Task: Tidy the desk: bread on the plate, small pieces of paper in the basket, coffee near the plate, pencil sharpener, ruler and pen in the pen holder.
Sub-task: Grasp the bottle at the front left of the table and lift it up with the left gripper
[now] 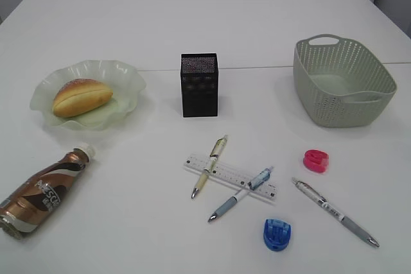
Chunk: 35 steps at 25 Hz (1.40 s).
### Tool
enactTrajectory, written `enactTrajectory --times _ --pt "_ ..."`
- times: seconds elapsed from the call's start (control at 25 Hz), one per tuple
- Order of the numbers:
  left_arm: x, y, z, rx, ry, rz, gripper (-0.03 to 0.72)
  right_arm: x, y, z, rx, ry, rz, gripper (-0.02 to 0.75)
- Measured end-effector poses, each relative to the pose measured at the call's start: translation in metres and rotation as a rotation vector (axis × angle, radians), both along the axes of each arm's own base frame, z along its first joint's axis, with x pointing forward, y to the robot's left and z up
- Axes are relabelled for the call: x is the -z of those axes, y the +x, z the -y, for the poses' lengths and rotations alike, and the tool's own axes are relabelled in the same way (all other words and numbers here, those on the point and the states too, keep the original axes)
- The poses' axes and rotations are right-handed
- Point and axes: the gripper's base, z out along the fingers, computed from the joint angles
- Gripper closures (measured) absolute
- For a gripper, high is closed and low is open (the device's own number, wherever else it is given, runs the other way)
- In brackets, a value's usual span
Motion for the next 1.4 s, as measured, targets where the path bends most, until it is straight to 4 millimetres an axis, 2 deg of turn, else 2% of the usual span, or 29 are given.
enactTrajectory --times 0.16,0.28,0.52,0.6,0.68,0.84,1.08,1.24,1.4 --pt "0.0 -0.001 0.003 0.008 -0.03 -0.009 0.262 -0.038 -0.058 -0.001 -0.001 0.0 0.088 0.167" --pt "-0.001 -0.002 0.004 0.013 -0.05 -0.012 0.262 -0.044 -0.103 -0.001 0.004 -0.011 0.096 0.167" --pt "-0.005 -0.007 0.003 0.015 -0.06 0.005 0.262 -0.021 -0.185 -0.002 0.009 -0.019 0.058 0.167" --pt "-0.005 -0.008 0.003 0.015 -0.061 0.01 0.262 -0.005 -0.211 -0.002 0.012 -0.028 0.042 0.166" --pt "-0.006 -0.009 0.003 0.015 -0.062 0.012 0.262 0.012 -0.229 0.001 0.025 -0.056 0.032 0.166" --pt "-0.006 -0.009 0.003 0.015 -0.062 0.013 0.262 0.058 -0.25 0.005 0.039 -0.107 -0.032 0.166" --pt "-0.006 -0.009 0.003 0.016 -0.064 0.013 0.262 0.127 -0.265 0.012 0.07 -0.18 -0.162 0.166" --pt "-0.006 -0.009 0.003 0.024 -0.059 0.016 0.262 0.157 -0.271 0.011 0.107 -0.148 -0.204 0.166" --pt "0.0 -0.001 0.004 0.028 -0.029 -0.006 0.25 0.165 -0.273 0.01 0.116 -0.118 -0.229 0.166"
